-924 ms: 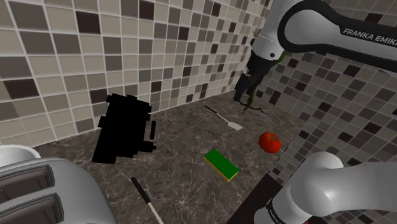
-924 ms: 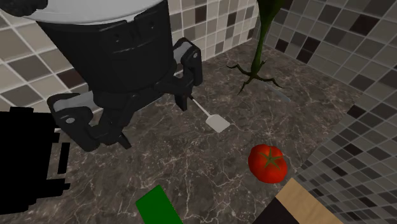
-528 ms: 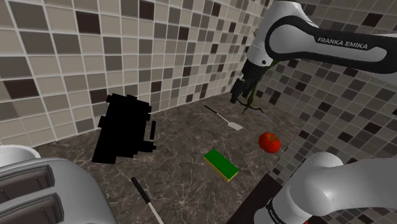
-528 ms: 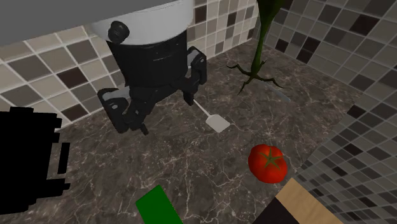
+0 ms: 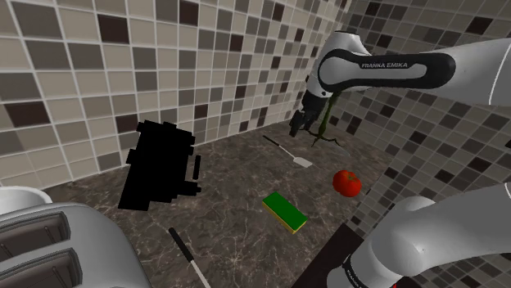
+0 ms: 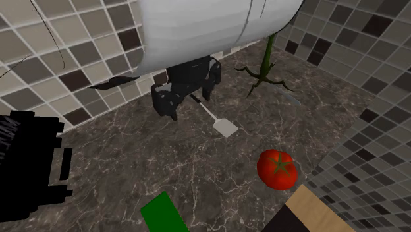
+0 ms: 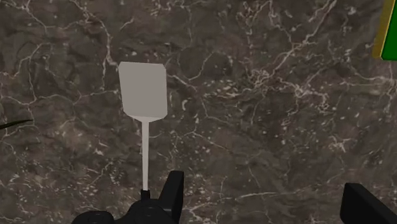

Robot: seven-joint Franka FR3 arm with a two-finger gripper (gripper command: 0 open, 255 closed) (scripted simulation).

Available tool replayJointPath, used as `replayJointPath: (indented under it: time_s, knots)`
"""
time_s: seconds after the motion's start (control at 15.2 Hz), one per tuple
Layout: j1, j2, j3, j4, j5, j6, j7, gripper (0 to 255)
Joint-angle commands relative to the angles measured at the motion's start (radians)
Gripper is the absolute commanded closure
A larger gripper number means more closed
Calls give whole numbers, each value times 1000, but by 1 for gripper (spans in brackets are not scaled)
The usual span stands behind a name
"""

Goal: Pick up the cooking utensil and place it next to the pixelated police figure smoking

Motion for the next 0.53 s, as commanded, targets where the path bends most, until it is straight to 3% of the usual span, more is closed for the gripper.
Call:
replayJointPath:
  time_s: [0.0,0.46]
  knots:
    - [-6,64,-23,7,-1,55,-24,0]
    - [-26,300,-104,81,25,205,-125,0]
